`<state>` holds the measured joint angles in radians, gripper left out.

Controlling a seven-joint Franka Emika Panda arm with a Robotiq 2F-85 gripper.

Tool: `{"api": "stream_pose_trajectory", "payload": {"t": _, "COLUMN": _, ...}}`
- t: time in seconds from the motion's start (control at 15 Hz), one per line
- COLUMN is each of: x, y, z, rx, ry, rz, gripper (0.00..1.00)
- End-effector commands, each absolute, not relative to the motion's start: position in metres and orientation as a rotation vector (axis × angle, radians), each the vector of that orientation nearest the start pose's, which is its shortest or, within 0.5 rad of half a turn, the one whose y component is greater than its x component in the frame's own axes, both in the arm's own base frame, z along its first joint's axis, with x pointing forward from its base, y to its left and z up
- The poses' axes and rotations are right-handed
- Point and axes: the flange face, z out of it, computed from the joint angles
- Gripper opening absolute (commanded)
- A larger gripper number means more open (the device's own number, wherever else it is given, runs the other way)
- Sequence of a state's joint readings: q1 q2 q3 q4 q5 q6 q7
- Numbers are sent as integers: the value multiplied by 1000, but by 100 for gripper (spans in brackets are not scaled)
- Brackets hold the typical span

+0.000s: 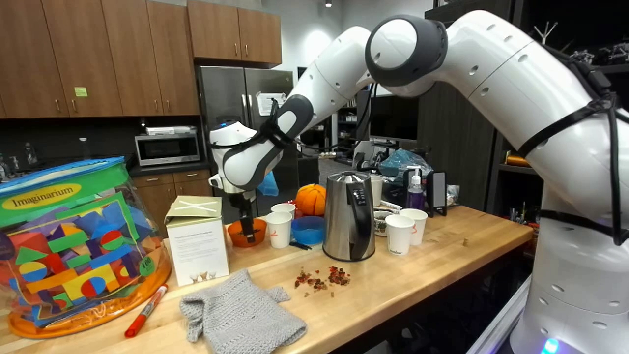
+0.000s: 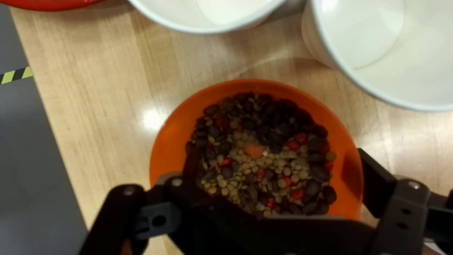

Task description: Move the orange bowl backwards then move the kettle to the left.

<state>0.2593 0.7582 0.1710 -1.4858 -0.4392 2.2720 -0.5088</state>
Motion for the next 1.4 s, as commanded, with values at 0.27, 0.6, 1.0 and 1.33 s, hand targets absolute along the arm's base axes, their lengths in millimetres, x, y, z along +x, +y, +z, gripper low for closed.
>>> {"api": "stream_pose_trajectory", "payload": {"t": 0.27, "x": 685, "y": 262, "z": 238, "rx": -2808, "ry": -1860, "rz": -49, "gripper": 100}}
{"api": "stream_pose_trajectory", "payload": {"t": 0.6, "x": 686, "y": 264, "z": 237, "rx": -2807, "ry": -1864, "rz": -37, "gripper": 100}}
{"api": "stream_pose_trajectory", "payload": {"t": 1.0, "x": 680, "y": 268, "z": 249, "rx": -2803, "ry": -1868, "rz": -49, "gripper": 100}}
{"api": "stream_pose_trajectory", "payload": {"t": 1.33, "x": 666, "y": 284, "z": 265, "rx": -2780, "ry": -1893, "rz": -73, "gripper": 100}}
